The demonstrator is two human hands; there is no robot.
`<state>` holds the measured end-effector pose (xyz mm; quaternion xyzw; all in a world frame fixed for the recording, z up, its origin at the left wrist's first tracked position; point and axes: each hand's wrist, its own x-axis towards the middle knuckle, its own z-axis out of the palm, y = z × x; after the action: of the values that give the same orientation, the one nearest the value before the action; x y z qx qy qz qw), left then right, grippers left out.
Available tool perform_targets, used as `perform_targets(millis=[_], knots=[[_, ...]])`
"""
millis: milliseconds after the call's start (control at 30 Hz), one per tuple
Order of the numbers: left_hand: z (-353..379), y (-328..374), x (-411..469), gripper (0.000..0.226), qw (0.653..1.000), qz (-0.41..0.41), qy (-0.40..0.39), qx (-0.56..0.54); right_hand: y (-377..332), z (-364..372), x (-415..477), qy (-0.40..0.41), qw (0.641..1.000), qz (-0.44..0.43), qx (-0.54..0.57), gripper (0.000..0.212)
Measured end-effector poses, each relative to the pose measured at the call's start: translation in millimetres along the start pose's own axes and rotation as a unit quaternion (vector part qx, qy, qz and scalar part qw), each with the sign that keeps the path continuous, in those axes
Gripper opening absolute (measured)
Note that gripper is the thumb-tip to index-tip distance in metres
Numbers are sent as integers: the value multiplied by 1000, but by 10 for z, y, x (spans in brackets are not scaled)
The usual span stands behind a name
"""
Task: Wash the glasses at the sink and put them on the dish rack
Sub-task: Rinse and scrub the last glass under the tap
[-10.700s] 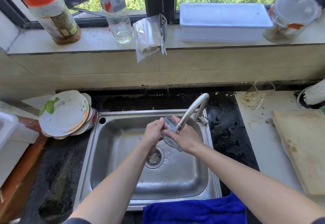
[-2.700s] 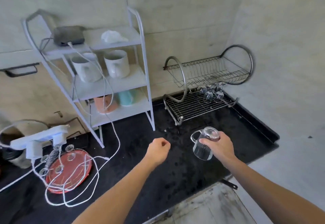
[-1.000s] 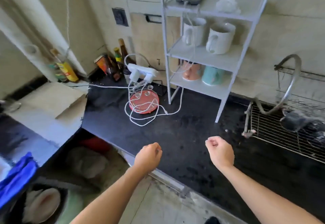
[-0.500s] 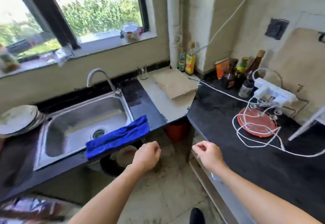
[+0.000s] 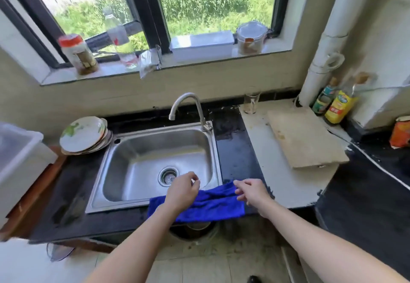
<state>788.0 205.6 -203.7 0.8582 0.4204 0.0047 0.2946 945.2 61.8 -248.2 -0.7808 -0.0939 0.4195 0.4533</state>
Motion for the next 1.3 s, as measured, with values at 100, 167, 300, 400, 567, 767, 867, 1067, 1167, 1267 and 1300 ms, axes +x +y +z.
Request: perform_targets(millis=[100,167,300,400,567,767,867,1067,1167,1267,1300], knots=[[-196,-92,334,18,999,-11,26,-36,-338,191,408,-22,1000,19,0,25],[-316,-176,598,17,997,-20,45,-58,-536,317,684,-37,998,43,25,24],[-644,-314,1187,25,987,-13,124,-103,-983,559,1184,-24,992,83,91,26],[-874,-380,1596,23,982,12,132,-136,-1212,734,1621,-9,982,122,146,32],[-969,-494,2071,24,979,96,95,-155,-1419,977,2307,-31,938,202,281,58],[-946,-591,2302,25,975,152,50,-157,-1522,1111,2703,4,908,232,349,44],[-936,-606,2324,22,969,170,56,-172,-1494,1132,2718,23,905,214,367,21],[-907,-576,2271,24,967,157,69,-190,-1449,1212,2738,57,912,205,352,32],[-881,-544,2236,22,967,139,79,-200,-1472,1125,2697,44,923,201,325,32],[-843,-488,2158,24,964,107,97,-223,-1517,987,2622,-11,938,213,273,29],[-812,-472,2128,26,962,87,108,-236,-1540,931,2597,-15,946,214,242,31]])
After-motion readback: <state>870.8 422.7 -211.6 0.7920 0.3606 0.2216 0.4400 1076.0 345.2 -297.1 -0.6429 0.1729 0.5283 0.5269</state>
